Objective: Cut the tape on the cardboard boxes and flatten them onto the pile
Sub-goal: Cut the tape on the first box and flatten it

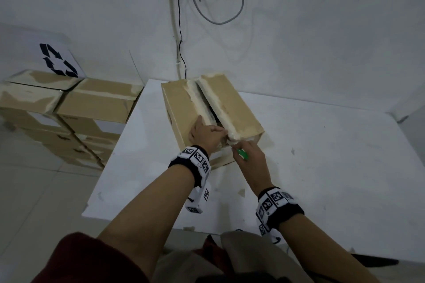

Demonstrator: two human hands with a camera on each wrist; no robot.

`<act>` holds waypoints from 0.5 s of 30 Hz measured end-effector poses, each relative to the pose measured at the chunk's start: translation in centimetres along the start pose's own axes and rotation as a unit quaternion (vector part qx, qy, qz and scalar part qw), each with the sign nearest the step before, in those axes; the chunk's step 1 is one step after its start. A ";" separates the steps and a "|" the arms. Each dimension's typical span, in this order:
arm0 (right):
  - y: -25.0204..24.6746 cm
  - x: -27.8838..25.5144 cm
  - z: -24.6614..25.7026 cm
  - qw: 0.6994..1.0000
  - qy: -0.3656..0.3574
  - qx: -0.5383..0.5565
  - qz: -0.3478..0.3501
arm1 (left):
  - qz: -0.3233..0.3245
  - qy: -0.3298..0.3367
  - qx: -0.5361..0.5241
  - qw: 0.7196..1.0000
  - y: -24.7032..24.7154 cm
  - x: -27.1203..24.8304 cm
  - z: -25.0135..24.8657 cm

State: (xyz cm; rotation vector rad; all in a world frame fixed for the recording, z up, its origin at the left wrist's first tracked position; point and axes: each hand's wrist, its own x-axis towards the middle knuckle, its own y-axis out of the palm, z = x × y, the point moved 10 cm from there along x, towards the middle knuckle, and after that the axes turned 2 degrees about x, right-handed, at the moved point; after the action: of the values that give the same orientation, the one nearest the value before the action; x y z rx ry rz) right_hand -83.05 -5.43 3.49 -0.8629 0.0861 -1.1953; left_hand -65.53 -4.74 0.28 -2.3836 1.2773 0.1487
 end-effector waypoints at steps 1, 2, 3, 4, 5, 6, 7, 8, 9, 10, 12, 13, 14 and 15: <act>0.1 0.0 0.0 1.000 0.006 -0.005 -0.001 | -0.002 0.002 -0.003 1.000 0.0 0.0 -0.1; 0.1 -0.1 0.0 1.000 0.012 -0.014 -0.001 | -0.004 0.003 -0.007 1.000 0.0 0.1 0.0; 0.1 -0.3 0.1 0.999 0.018 -0.026 0.000 | -0.003 0.002 -0.009 1.000 0.1 0.0 -0.1; 0.0 -0.4 0.0 0.999 0.025 -0.039 0.000 | -0.001 -0.003 -0.013 1.000 0.1 -0.1 -0.1; 0.0 -0.5 0.1 0.998 0.032 -0.047 0.001 | -0.004 -0.011 -0.012 1.000 0.0 -0.1 0.1; 0.0 -0.6 0.0 0.998 0.039 -0.044 0.004 | -0.002 -0.018 -0.008 1.000 0.0 0.0 0.3; 0.1 -0.5 0.1 0.998 0.043 -0.034 0.009 | 0.002 -0.020 -0.012 1.000 0.1 0.1 0.4; 0.3 -0.4 0.2 0.999 0.048 -0.020 0.014 | 0.004 -0.017 -0.020 1.000 0.2 0.3 0.5; 0.4 -0.2 0.2 0.998 0.056 -0.005 0.017 | 0.002 -0.020 -0.028 0.999 0.1 0.3 0.5; 0.5 0.0 0.1 0.997 0.069 0.012 0.019 | 0.002 -0.015 -0.036 0.999 0.2 0.4 0.5; 0.8 0.4 -0.3 0.994 0.094 0.045 0.017 | 0.008 -0.019 -0.035 0.999 0.5 0.5 0.8; 0.7 0.4 -0.6 0.994 0.100 0.049 0.014 | 0.007 -0.026 -0.031 0.999 0.6 0.5 1.0; 0.6 0.4 -0.8 0.994 0.102 0.046 0.011 | 0.003 -0.029 -0.031 0.999 0.6 0.5 1.1; 0.4 0.2 -1.1 0.994 0.104 0.044 0.004 | 0.002 -0.030 -0.032 0.999 0.5 0.4 1.0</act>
State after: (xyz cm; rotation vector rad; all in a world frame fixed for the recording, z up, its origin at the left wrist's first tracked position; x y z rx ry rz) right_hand -83.22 -6.12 2.58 -0.6598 0.2039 -1.2694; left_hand -65.60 -4.88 -0.94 -2.4107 1.2686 0.2646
